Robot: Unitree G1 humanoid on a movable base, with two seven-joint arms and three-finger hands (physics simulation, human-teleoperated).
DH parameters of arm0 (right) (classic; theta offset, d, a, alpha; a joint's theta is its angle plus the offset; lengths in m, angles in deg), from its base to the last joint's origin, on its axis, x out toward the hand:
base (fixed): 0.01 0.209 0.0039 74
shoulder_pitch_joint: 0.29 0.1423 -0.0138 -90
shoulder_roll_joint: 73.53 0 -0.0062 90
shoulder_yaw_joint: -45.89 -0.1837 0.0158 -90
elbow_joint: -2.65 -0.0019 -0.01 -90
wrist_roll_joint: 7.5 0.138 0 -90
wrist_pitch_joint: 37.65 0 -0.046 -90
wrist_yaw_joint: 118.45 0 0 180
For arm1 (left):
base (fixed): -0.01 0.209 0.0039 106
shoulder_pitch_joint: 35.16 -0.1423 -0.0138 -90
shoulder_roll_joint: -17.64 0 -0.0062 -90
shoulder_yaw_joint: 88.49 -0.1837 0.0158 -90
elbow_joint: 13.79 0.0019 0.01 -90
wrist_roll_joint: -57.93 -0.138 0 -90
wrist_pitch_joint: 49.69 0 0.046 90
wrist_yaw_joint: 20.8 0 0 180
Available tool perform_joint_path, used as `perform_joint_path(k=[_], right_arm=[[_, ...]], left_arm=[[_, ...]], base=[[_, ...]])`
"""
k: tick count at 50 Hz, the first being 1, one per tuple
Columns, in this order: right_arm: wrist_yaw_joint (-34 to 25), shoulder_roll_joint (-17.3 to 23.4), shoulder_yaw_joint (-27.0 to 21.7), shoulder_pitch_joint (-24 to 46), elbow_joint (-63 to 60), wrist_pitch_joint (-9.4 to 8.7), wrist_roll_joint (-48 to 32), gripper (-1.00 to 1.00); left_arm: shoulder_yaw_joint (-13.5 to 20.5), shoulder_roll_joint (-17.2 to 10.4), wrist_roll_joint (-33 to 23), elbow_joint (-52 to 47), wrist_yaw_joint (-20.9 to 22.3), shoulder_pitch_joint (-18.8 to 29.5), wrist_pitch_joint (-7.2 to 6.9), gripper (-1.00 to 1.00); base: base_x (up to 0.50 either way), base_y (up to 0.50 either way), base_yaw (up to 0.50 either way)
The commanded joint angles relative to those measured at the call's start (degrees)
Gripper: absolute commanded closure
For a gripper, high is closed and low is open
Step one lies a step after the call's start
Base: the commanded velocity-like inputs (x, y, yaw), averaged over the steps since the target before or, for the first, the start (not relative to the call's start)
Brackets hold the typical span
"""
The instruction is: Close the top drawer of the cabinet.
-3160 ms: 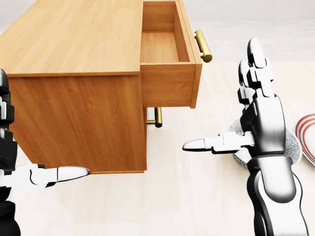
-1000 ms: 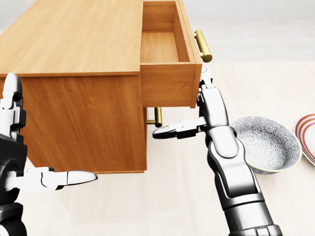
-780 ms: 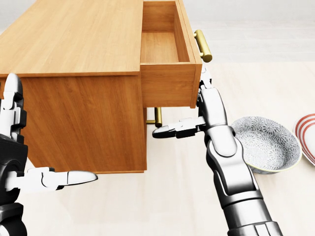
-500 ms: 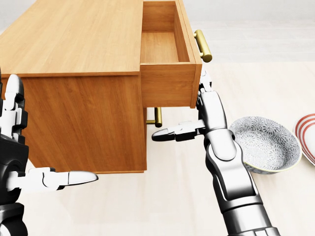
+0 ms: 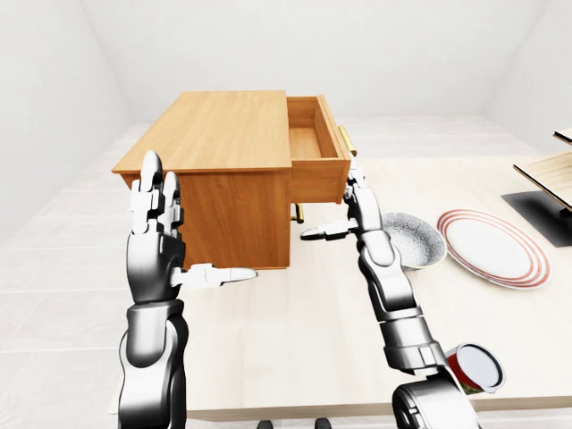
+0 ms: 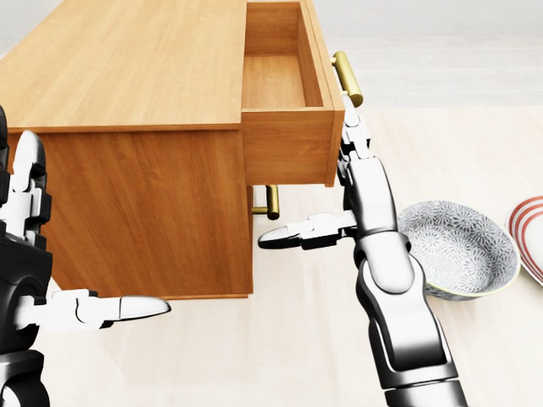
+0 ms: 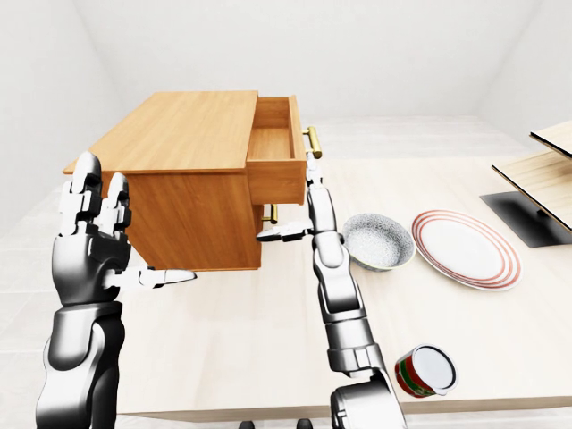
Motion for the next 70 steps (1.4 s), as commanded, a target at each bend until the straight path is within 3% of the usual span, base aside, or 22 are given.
perform_joint_path(k=[1, 19, 70], right_arm=[[-2.83, -2.64, 4.98, 2.38, -1.03, 0.0, -1.73, -1.0], [-2.95, -5.12, 6.17, 5.58, 6.4, 0.0, -2.99, -1.0], [-4.67, -9.78, 9.11, 7.51, 11.97, 0.0, -6.33, -1.0]], left_arm=[[-0.15, 0.02, -0.02, -0.07, 0.06, 0.02, 0.0, -1.0], [-0.07, 0.0, 0.06, 0.47, 0.28, 0.01, 0.0, -1.0], [-0.07, -0.05, 0.23, 0.96, 0.63, 0.02, 0.0, -1.0]], base=[[0.0, 0.0, 0.0], [0.0, 0.0, 0.0], [0.0, 0.0, 0.0]])
